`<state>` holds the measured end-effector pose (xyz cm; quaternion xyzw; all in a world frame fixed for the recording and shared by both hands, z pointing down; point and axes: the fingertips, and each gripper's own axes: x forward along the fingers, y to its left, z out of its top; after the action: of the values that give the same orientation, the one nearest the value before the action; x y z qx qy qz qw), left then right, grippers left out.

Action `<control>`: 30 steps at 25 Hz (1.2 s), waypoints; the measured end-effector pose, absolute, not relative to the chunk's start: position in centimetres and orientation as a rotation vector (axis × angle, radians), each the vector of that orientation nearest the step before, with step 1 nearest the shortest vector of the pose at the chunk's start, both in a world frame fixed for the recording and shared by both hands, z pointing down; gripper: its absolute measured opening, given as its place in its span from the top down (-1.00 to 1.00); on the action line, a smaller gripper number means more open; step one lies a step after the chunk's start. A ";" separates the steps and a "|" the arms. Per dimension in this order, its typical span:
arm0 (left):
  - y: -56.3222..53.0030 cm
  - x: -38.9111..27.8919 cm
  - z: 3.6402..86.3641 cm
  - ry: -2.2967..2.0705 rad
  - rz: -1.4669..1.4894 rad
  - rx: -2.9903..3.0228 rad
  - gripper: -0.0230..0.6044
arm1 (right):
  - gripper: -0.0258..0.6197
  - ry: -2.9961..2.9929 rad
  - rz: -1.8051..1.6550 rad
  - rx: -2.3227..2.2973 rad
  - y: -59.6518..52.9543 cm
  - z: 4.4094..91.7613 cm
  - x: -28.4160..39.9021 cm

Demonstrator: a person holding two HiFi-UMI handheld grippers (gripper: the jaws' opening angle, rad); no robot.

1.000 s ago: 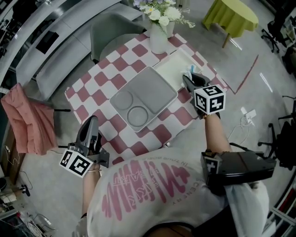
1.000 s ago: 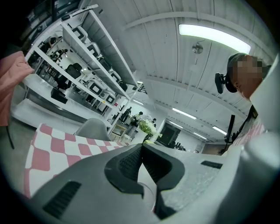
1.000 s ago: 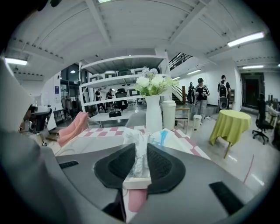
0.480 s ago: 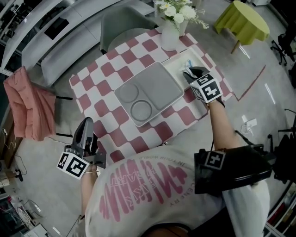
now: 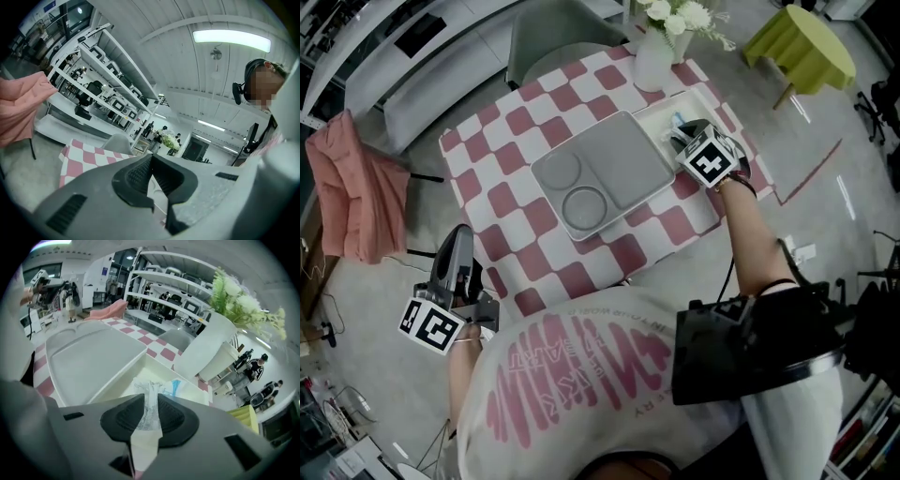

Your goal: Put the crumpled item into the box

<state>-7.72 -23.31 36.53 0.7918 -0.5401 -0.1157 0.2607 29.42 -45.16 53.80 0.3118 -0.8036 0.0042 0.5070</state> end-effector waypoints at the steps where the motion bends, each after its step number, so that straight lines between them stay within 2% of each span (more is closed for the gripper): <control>1: -23.3 -8.0 36.6 -1.465 -0.312 2.141 0.90 | 0.66 -1.912 -0.009 0.731 -45.2 54.3 29.4; 30: -22.2 -10.0 37.4 -1.535 -0.311 2.086 0.90 | 0.65 -1.821 0.250 0.658 -45.9 58.1 31.0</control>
<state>-10.04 -22.24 37.42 0.7714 -0.5678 -0.1148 0.2634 31.00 -45.92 58.14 0.2793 -0.7725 0.1060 0.5603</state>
